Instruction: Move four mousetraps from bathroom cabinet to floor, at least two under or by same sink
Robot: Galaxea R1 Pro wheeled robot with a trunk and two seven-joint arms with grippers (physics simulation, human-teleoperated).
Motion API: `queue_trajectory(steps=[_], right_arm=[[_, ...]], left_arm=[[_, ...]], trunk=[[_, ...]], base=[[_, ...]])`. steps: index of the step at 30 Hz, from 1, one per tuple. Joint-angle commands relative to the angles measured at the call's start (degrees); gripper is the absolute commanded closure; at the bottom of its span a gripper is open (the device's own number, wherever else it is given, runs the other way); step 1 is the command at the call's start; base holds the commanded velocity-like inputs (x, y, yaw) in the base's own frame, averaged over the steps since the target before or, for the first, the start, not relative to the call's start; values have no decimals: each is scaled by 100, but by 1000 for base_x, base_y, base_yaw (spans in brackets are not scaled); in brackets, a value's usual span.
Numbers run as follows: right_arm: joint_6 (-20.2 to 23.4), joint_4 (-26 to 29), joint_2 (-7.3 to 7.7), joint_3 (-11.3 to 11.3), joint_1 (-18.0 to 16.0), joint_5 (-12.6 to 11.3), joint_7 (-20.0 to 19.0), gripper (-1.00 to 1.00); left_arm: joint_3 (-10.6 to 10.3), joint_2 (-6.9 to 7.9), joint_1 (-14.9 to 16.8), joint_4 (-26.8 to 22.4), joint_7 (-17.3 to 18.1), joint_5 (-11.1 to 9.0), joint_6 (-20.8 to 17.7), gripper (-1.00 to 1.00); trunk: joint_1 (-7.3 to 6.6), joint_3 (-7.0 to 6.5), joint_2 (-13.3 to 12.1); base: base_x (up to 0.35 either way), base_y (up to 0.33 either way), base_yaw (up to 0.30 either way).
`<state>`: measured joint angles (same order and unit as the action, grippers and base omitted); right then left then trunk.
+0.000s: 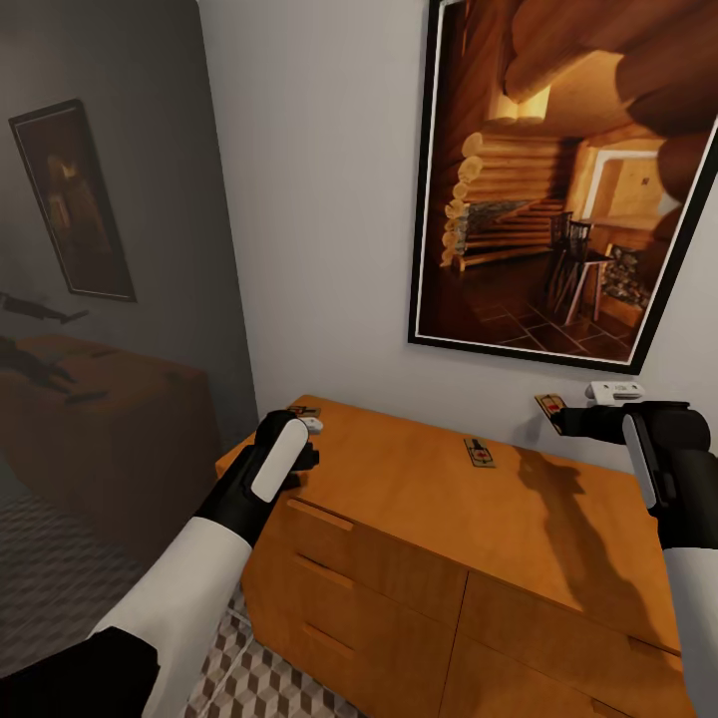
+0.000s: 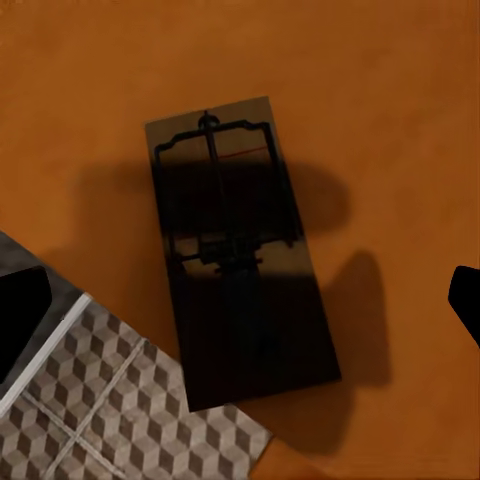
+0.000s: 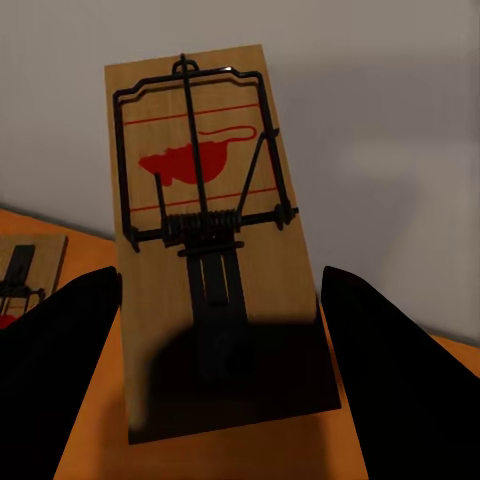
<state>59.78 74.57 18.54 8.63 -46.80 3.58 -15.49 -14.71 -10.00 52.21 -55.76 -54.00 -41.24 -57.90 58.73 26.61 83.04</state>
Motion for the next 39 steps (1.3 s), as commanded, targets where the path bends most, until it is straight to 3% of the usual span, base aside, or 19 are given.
queue_trajectory(steps=[1, 15, 29, 39], right_arm=[[22, 5, 1, 4, -5, 38, -42, 100], [22, 1, 5, 7, -5, 38, -41, 100], [22, -11, 10, 7, -5, 38, -41, 100], [22, -13, 10, 7, -5, 34, -41, 100]], left_arm=[[-6, 0, 6, -2, -58, -55, 7, -100], [-13, 0, 9, 130, -49, -387, 118, -100], [-17, 0, 9, 472, -14, -429, 447, -100], [-23, 0, 7, 492, -5, -428, 455, -100]], trunk=[[0, 7, 4], [0, 7, 4], [0, 7, 4], [0, 7, 4]], base=[[0, 0, 0], [0, 0, 0], [0, 0, 0], [0, 0, 0]])
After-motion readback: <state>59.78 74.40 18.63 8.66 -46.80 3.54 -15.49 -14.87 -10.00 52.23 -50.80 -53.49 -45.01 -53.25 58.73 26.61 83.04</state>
